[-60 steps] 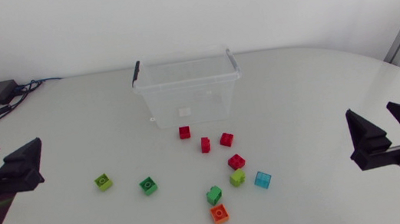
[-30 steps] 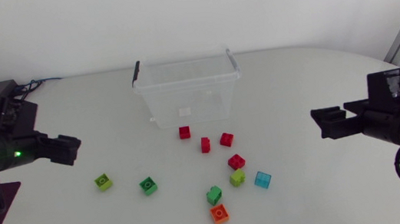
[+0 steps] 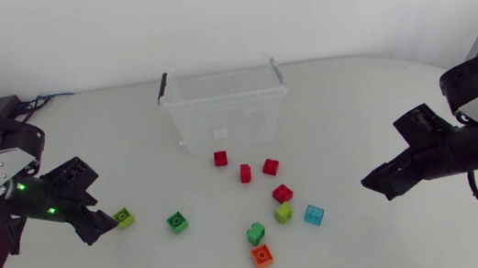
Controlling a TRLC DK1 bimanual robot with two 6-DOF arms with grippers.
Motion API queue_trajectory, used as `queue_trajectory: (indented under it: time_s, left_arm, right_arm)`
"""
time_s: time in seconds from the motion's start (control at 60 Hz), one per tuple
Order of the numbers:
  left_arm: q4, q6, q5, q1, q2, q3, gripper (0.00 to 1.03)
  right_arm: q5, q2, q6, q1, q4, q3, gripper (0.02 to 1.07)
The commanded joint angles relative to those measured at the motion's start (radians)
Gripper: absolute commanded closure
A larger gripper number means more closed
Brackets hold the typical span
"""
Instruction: Pick up the duplo bricks and place them in the container
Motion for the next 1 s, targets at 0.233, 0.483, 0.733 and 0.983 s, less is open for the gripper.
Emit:
queue_trajectory:
  time_s: [0.233,0.483,0.733,0.983]
  left_arm:
    - [-0.008,0.213,0.058,0.019,0.17,0.048,0.16]
    - [0.009,0.234,0.075,0.03,0.286,0.127,0.21]
    - [0.0,0.218,0.097,-0.001,0.338,0.159,0.59]
    - [-0.106,0.233,0.106,-0.029,0.325,0.179,0.74]
  right_arm:
    - [-0.059,-0.027,-0.165,0.117,-0.056,0.009,0.07]
    - [-0.022,-0.038,-0.153,0.242,-0.056,-0.004,0.07]
    - [0.01,0.015,-0.137,0.311,-0.006,-0.031,0.07]
    - [0.182,0.14,-0.113,0.499,0.095,-0.065,0.08]
